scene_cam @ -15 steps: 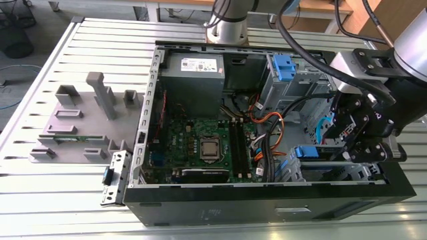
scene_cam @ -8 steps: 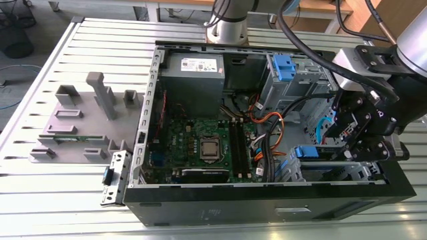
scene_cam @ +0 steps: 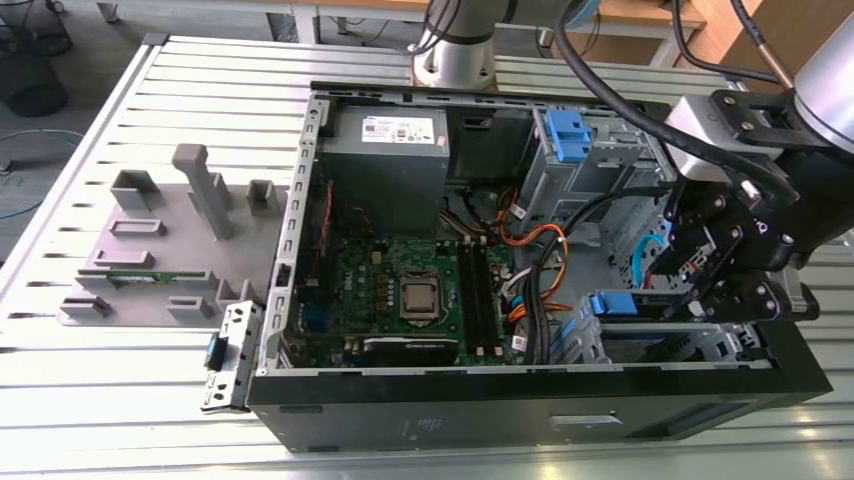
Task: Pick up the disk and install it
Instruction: 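Insert the first disk wire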
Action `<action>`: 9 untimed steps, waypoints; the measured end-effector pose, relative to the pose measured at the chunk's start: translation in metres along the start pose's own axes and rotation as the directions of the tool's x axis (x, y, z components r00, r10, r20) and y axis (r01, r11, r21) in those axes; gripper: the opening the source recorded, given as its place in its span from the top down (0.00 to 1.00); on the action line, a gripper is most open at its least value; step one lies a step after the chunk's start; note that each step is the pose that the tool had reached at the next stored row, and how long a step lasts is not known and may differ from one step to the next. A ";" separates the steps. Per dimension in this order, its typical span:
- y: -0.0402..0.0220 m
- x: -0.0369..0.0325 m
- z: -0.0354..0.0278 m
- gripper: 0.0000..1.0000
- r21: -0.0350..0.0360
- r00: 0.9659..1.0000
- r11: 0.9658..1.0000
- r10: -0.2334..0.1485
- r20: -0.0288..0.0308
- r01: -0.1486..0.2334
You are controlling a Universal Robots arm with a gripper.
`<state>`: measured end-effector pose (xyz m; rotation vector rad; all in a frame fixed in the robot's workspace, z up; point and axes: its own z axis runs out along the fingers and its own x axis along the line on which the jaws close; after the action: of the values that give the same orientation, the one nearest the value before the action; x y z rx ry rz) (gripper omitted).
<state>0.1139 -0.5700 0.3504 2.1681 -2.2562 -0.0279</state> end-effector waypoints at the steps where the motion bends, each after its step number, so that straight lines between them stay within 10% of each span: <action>1: 0.0000 0.0000 -0.0001 0.52 0.000 1.000 1.000 0.000 0.000 0.000; 9: 0.0003 -0.0001 -0.0155 0.52 0.000 1.000 1.000 0.000 0.000 0.000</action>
<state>0.1138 -0.5699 0.3659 2.1681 -2.2562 -0.0280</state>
